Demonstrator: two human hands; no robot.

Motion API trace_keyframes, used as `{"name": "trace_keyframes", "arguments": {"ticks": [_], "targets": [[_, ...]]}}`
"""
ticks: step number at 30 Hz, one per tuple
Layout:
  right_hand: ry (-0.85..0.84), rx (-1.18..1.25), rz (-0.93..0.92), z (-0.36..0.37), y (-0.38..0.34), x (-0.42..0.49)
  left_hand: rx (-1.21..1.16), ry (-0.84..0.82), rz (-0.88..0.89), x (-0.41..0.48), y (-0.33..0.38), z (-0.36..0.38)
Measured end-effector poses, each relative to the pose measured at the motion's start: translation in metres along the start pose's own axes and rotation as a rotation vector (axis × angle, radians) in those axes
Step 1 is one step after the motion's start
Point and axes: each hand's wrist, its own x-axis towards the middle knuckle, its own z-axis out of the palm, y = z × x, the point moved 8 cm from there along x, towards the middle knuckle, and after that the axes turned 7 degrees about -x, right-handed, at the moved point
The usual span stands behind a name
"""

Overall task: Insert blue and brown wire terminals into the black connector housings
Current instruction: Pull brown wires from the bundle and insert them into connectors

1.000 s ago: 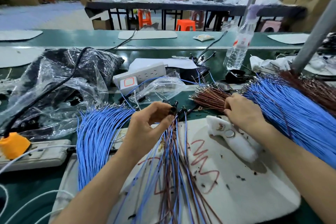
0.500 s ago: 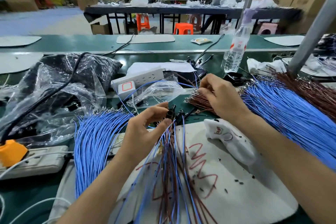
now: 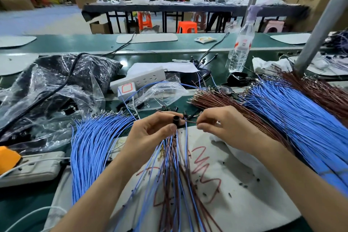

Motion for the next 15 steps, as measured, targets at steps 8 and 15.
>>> {"name": "trace_keyframes", "arguments": {"ticks": [8, 15], "targets": [[0.431, -0.053, 0.149, -0.042, 0.036, -0.052, -0.186, -0.025, -0.034, 0.0, -0.004, 0.002], [0.398, 0.133, 0.45, -0.03, 0.086, -0.09, -0.201, -0.03, -0.045, -0.001, -0.006, 0.002]]}}
